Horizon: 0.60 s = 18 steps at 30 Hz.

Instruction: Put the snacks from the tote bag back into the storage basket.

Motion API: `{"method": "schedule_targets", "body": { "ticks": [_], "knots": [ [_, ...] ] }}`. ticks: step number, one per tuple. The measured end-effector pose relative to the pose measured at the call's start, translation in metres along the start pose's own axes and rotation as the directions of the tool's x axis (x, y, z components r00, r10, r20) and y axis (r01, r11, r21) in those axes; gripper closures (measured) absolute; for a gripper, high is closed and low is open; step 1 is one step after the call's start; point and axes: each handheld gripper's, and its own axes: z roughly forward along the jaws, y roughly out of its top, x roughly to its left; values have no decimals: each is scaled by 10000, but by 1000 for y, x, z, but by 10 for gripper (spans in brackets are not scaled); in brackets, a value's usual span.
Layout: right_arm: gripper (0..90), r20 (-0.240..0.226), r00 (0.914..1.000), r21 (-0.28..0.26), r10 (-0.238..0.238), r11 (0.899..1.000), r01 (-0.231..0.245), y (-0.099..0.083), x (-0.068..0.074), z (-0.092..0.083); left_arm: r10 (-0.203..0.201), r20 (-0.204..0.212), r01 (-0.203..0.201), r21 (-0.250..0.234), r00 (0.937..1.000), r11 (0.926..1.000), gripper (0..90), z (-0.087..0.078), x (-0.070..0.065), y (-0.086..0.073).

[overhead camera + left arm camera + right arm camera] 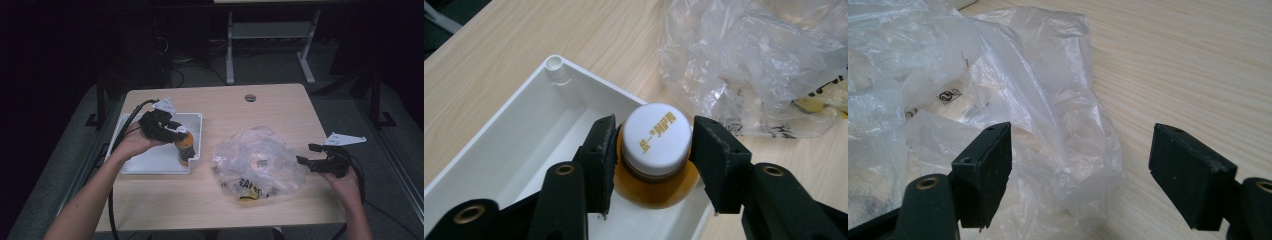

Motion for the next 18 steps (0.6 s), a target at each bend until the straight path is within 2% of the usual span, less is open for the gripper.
{"method": "schedule_targets", "body": {
  "ticks": [8,9,13,18],
  "knots": [
    [246,-27,10000,2,-11,10000,11,0,0,0,-201,89,200,65,9998,9998,410,-2,3,-2],
    [245,-36,10000,4,-25,10000,25,0,0,0,-290,194,289,46,9994,9996,394,-2,2,-2],
    [244,-57,10000,19,-11,10000,11,1,1,1,-339,294,335,138,9990,9993,363,-2,2,-3],
    [241,-4,10000,-74,-51,10000,51,1,0,-1,-388,193,387,68,9991,9992,344,-4,1,-3]
  ]
}}
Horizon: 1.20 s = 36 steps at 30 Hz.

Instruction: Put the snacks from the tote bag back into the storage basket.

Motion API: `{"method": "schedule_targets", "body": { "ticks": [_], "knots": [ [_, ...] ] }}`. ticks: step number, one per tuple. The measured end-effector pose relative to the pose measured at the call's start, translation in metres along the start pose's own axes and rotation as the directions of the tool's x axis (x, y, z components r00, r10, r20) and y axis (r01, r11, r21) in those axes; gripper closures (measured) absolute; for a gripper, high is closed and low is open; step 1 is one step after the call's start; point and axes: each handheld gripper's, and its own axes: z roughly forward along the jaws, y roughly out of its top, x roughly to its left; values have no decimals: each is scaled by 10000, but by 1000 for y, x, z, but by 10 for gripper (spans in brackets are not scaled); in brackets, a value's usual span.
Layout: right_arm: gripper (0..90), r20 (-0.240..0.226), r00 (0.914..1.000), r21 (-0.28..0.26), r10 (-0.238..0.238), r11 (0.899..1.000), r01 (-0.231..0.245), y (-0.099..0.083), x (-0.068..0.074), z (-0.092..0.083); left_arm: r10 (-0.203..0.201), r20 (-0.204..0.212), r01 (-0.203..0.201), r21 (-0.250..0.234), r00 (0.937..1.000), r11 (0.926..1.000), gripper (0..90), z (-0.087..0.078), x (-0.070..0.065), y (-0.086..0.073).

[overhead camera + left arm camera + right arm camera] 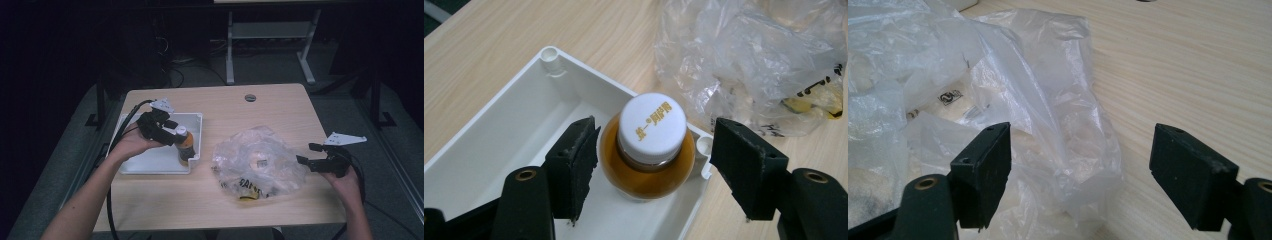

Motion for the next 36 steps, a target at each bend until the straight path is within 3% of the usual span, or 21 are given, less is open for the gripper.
{"method": "schedule_targets", "body": {
  "ticks": [6,11,21,26,36],
  "knots": [
    [240,-30,10000,-21,15,10000,-15,0,0,-1,-42,-78,40,-199,10000,9998,345,-4,0,-4],
    [240,-25,10000,119,-59,9999,59,0,1,2,-352,86,355,-369,9993,9987,329,-7,2,-9],
    [236,-7,9998,30,-210,9998,210,2,3,1,-401,-201,388,-610,9990,9974,319,-16,3,-16],
    [235,18,9998,25,-205,9998,205,2,4,0,-701,-329,674,-783,9970,9947,311,-18,5,-25],
    [234,32,9998,14,-174,9998,174,2,3,0,-843,-252,822,-778,9961,9936,300,-20,3,-38]
  ]
}}
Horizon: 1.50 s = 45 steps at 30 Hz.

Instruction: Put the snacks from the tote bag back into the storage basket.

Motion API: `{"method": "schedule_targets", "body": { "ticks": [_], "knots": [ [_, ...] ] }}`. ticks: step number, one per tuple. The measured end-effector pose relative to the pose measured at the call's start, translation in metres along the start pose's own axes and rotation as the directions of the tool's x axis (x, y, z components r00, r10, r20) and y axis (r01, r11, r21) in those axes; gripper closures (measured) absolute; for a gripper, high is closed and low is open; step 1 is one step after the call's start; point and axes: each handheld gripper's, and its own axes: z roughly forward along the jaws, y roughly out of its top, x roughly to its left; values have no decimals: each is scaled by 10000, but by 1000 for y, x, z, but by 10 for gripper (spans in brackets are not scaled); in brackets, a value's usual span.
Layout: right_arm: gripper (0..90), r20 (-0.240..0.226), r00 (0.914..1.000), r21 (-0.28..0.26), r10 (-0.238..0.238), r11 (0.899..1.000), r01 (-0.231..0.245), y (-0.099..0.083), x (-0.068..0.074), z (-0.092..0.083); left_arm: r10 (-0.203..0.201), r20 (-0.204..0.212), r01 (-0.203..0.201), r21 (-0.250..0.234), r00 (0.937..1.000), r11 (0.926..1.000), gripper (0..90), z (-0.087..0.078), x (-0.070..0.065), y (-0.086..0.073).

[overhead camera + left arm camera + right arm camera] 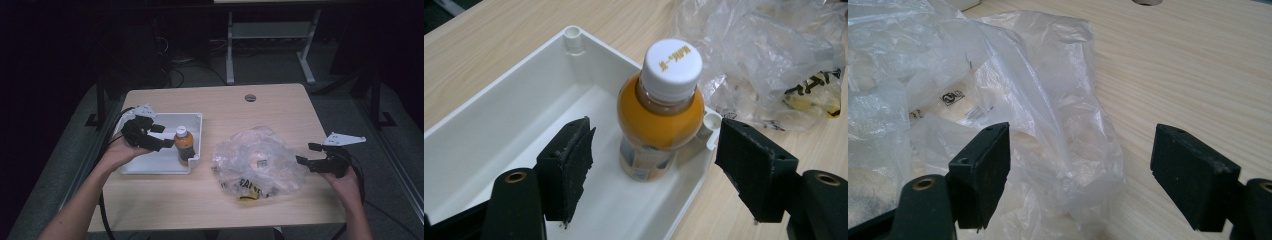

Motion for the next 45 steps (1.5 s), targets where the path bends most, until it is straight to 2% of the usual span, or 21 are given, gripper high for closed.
{"method": "schedule_targets", "body": {
  "ticks": [7,9,11,12,20,28,30,32,36,45],
  "knots": [
    [234,-20,10000,-24,47,10000,-47,0,0,-1,-190,-102,189,-52,9998,9998,290,-3,1,-11],
    [232,-33,10000,-12,20,10000,-20,0,0,-1,-66,-292,62,-136,9996,9999,294,-3,1,-15],
    [231,-43,10000,-26,51,10000,-51,0,0,-2,-221,-271,216,-159,9994,9996,295,-3,0,-19],
    [231,-48,10000,-46,76,10000,-76,0,0,-2,-137,-317,132,-138,9994,9998,295,-3,0,-20],
    [231,-18,9999,-115,117,9999,-118,-1,-3,-3,-582,-309,577,-178,9978,9982,293,-2,4,-39],
    [231,-10,9999,-82,135,9999,-135,-1,-3,-3,-601,-533,591,-210,9968,9980,294,-3,4,-57],
    [231,2,9999,-64,106,9999,-106,-1,-3,-3,-720,-525,709,-220,9960,9972,294,-2,4,-60],
    [231,-26,9999,-62,120,9999,-120,-1,-2,-2,-636,-608,628,-149,9961,9979,294,-2,5,-64],
    [231,-29,9999,-43,115,9999,-115,-1,-2,-2,-801,-684,786,-234,9944,9966,294,-2,6,-70],
    [231,-22,9999,-15,128,9999,-128,-1,-2,-1,-902,-875,887,-209,9921,9958,294,-2,8,-86]
  ]
}}
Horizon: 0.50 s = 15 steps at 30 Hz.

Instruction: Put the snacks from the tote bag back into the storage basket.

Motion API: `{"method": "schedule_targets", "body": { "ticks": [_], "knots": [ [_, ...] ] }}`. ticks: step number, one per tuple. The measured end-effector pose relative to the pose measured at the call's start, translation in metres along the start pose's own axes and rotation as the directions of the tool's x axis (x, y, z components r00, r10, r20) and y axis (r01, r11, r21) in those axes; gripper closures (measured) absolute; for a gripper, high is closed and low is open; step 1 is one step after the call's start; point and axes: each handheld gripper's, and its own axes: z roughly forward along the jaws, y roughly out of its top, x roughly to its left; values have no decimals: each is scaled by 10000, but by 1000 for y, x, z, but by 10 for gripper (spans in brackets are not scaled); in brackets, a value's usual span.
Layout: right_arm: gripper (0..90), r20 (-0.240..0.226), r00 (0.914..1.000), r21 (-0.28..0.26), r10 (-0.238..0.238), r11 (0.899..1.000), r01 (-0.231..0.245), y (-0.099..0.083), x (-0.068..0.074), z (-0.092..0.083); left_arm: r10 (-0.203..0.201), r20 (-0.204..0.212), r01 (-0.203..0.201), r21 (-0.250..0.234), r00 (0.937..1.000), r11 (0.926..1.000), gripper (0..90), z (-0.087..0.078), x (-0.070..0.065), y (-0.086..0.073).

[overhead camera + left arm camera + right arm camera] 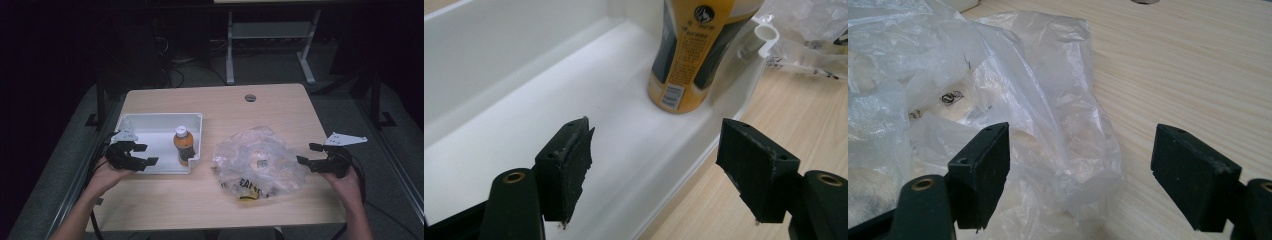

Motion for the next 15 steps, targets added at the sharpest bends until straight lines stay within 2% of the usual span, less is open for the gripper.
{"method": "schedule_targets", "body": {
  "ticks": [7,9,12,13,14,15],
  "knots": [
    [231,-6,10000,-3,-9,10000,9,0,1,-1,-274,-107,275,25,9996,9996,294,-1,2,-13],
    [231,-6,10000,-12,-3,10000,3,0,1,-1,-160,-149,161,47,9998,9999,294,-1,3,-15],
    [231,-5,10000,-18,3,10000,-3,0,1,-1,-405,-153,405,37,9991,9992,293,0,3,-19],
    [231,-1,10000,-5,9,10000,-9,0,1,-1,-275,-172,276,40,9995,9996,294,0,4,-20],
    [231,-10,10000,8,15,10000,-15,0,1,-1,-391,-155,392,32,9991,9992,293,1,2,-22],
    [231,-12,10000,7,7,10000,-7,-1,1,-1,-238,-170,239,38,9996,9997,293,1,3,-22]
  ]
}}
